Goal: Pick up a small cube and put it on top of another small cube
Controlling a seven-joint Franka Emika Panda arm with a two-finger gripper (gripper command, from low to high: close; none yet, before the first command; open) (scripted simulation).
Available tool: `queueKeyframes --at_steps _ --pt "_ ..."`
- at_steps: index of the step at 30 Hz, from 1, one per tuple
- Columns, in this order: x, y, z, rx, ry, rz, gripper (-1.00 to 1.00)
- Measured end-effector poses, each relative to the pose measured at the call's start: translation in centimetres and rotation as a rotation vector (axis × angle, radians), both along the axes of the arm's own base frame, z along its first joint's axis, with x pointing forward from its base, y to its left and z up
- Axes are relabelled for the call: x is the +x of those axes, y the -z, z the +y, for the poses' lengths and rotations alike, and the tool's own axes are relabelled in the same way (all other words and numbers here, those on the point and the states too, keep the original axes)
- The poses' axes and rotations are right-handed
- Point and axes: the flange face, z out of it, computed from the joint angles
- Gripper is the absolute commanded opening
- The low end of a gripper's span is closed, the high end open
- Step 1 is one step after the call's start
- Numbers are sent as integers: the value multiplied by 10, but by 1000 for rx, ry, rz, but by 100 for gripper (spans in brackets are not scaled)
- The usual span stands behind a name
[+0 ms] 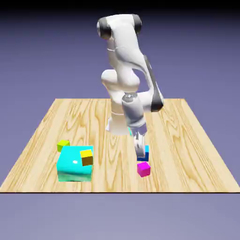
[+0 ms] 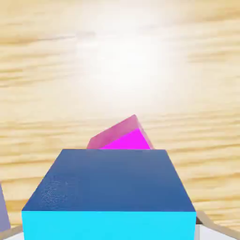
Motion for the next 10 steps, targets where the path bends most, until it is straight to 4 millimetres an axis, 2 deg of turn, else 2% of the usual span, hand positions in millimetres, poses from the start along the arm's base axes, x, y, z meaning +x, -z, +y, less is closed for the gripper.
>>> queueKeyframes --at_steps 2,3,5,10 --pt "-2 21 4 -1 -3 4 -100" --pt "-3 22 4 -2 -3 4 100" --pt "-3 22 4 -2 -3 5 100" --pt "0 -25 -5 0 0 0 100"
